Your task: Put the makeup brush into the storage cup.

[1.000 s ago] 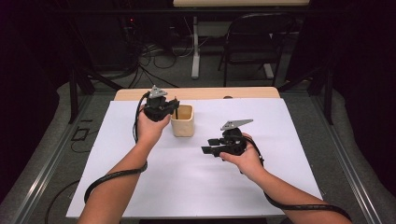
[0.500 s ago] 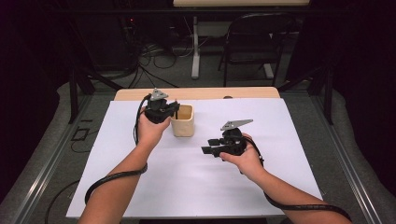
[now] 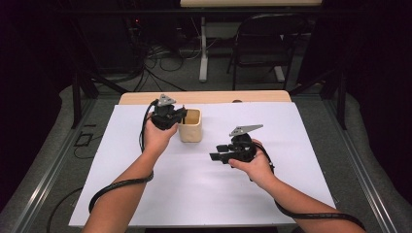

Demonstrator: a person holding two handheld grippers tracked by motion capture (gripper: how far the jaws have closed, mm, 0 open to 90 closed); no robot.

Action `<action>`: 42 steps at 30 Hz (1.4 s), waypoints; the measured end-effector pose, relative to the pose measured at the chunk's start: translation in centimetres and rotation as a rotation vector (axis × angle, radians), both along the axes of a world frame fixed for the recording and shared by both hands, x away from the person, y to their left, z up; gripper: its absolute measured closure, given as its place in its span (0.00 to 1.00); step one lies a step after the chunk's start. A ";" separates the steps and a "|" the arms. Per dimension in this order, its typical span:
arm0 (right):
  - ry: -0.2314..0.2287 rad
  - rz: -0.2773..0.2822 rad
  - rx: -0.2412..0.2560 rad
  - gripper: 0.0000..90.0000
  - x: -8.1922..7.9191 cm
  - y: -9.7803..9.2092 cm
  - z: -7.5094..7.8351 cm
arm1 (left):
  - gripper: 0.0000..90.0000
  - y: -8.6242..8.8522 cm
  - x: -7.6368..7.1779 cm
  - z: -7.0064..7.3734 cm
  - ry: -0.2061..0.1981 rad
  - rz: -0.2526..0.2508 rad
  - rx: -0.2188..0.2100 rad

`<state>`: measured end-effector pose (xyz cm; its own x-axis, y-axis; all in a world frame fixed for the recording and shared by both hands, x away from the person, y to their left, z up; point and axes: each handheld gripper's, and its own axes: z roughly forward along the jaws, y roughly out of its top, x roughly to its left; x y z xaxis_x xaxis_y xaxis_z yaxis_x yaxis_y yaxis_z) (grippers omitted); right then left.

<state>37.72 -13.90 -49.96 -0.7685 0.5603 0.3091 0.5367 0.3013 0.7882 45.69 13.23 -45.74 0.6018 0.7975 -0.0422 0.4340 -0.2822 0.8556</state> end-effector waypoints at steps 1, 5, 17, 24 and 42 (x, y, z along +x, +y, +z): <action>-0.003 -0.001 0.003 0.57 0.0 0.0 0.0 | 0.93 0.0 0.0 0.0 0.001 0.000 0.000; -0.004 0.000 0.004 0.57 0.0 0.0 -0.1 | 0.93 0.0 0.0 0.0 0.003 0.000 0.006; -0.002 0.002 0.003 0.57 0.0 0.0 -0.2 | 0.93 -0.1 0.0 -0.4 0.010 0.000 0.012; 0.000 0.000 0.003 0.57 0.0 0.0 -0.2 | 0.93 -0.1 0.0 -0.4 0.012 0.000 0.012; 0.003 0.000 0.006 0.57 0.0 0.1 -0.3 | 0.88 0.0 0.1 -0.7 0.036 0.004 0.008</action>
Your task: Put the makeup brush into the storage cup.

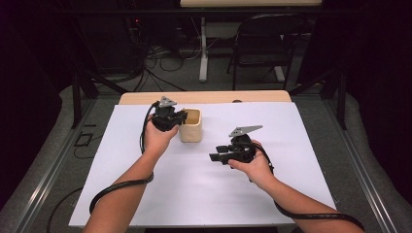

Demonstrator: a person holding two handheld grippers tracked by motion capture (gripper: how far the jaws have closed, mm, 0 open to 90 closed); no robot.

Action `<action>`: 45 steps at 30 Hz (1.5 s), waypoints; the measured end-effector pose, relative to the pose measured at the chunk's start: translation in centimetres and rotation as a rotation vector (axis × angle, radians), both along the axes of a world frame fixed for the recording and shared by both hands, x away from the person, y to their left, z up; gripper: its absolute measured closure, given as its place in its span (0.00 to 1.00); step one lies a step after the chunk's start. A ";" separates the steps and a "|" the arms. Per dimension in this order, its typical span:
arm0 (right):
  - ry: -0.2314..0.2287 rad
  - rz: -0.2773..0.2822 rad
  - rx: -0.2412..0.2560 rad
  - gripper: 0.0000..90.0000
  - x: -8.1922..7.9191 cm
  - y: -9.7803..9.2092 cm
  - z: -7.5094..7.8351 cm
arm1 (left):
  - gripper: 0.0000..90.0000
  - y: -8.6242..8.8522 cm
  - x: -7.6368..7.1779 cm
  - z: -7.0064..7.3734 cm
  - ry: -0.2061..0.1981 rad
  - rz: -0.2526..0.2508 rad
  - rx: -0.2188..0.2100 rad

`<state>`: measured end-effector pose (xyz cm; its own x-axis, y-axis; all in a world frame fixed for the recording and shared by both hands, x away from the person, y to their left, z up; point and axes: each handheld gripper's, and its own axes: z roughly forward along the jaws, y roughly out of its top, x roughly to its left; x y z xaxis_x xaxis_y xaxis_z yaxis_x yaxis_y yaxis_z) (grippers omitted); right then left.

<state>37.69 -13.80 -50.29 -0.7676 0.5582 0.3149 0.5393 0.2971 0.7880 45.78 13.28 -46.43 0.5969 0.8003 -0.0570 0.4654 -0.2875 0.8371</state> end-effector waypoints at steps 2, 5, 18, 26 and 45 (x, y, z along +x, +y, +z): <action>0.000 0.000 0.001 0.57 0.0 0.0 0.0 | 0.86 0.0 0.0 0.0 0.005 -0.001 -0.004; 0.000 0.000 0.002 0.57 0.0 0.0 0.0 | 0.81 0.1 0.0 0.0 0.009 -0.003 -0.014; -0.003 0.000 -0.008 0.56 0.0 -0.1 0.2 | 0.53 0.6 0.3 0.1 -0.012 0.030 -0.054; -0.011 -0.006 -0.016 0.52 0.0 -0.3 0.3 | 0.46 1.0 0.1 0.2 -0.005 0.021 -0.060; -0.035 0.009 -0.050 0.48 0.0 0.4 0.9 | 0.45 2.9 -0.8 1.1 -0.003 0.034 -0.066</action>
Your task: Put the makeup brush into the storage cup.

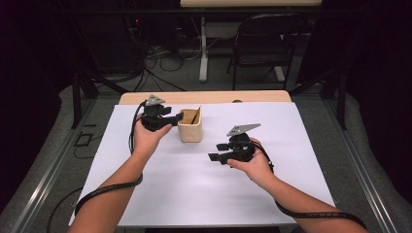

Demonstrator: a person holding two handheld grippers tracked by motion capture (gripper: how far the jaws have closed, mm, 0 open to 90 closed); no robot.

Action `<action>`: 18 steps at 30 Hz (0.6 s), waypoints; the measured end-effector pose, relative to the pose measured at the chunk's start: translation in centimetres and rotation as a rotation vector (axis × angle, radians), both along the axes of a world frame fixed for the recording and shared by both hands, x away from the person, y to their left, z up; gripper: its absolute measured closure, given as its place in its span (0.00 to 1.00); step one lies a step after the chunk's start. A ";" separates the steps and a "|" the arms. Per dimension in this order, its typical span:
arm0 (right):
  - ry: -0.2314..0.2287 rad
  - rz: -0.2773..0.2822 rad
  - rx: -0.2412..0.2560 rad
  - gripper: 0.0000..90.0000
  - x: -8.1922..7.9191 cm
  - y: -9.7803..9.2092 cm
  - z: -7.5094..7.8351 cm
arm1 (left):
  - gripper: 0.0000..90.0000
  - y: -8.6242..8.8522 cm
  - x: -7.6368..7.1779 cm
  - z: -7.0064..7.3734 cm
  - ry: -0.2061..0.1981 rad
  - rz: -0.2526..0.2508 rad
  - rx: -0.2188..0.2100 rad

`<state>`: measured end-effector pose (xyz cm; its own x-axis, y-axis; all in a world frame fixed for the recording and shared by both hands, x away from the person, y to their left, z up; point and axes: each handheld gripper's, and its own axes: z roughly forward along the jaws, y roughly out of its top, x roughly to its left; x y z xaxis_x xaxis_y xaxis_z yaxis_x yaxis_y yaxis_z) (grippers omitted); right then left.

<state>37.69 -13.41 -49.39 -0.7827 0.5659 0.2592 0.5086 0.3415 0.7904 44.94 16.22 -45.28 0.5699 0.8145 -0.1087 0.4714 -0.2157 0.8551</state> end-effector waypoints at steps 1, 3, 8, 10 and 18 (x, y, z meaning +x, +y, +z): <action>-0.001 -0.002 0.001 0.48 0.0 0.0 0.0 | 0.45 0.1 -0.1 0.0 0.002 -0.003 0.002; -0.002 -0.006 0.006 0.48 0.0 0.0 0.1 | 0.45 0.3 -0.3 0.1 0.003 -0.004 0.006; 0.002 -0.005 0.004 0.48 0.0 0.0 0.2 | 0.45 0.6 -0.7 0.1 0.006 -0.009 0.014; -0.002 -0.005 0.007 0.48 0.1 0.1 0.2 | 0.45 0.8 -0.9 0.1 0.007 -0.010 0.015; -0.001 -0.007 0.005 0.48 0.0 0.1 0.2 | 0.46 1.3 -1.5 0.1 0.007 -0.014 0.019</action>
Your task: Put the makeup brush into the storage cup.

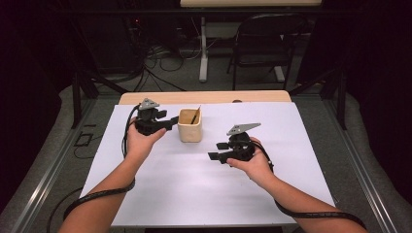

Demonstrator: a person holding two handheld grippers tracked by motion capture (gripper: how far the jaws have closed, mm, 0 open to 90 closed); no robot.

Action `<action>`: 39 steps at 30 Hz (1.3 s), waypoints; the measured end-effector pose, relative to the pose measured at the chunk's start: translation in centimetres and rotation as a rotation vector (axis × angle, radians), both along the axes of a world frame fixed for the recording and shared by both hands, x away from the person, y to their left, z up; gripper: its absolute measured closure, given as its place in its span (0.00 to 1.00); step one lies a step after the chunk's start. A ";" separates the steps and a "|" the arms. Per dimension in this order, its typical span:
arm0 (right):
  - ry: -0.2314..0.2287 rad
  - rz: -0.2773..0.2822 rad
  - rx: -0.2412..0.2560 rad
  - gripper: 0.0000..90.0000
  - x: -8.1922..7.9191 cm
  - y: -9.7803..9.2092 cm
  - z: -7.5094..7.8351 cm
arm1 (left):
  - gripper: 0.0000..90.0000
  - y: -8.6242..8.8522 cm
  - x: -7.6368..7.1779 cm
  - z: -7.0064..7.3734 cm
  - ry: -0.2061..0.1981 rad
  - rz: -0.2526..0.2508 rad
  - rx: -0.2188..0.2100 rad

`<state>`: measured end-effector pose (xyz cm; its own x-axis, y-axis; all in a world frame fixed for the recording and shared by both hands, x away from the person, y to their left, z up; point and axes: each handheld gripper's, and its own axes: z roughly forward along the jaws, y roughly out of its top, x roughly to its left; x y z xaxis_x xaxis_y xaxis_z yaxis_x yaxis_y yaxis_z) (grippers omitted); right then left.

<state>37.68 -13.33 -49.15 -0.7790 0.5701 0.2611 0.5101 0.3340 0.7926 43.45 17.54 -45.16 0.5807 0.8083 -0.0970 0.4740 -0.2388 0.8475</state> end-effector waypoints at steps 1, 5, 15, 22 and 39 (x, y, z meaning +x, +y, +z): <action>-0.006 0.001 0.002 0.48 0.0 0.0 0.0 | 0.46 0.1 -0.1 0.0 0.000 0.000 0.000; -0.009 -0.006 0.003 0.48 0.0 0.0 0.2 | 0.46 0.3 -0.4 0.0 0.003 -0.005 -0.003; -0.019 -0.021 -0.001 0.48 0.1 -0.5 0.3 | 0.46 0.9 -1.3 0.3 0.015 -0.027 0.006; -0.035 -0.035 -0.004 0.48 0.2 -1.4 1.1 | 0.46 1.3 -2.0 0.7 0.028 -0.041 0.019; -0.098 -0.093 -0.030 0.47 0.3 -4.6 3.2 | 0.46 1.8 -3.4 1.0 0.043 -0.074 0.055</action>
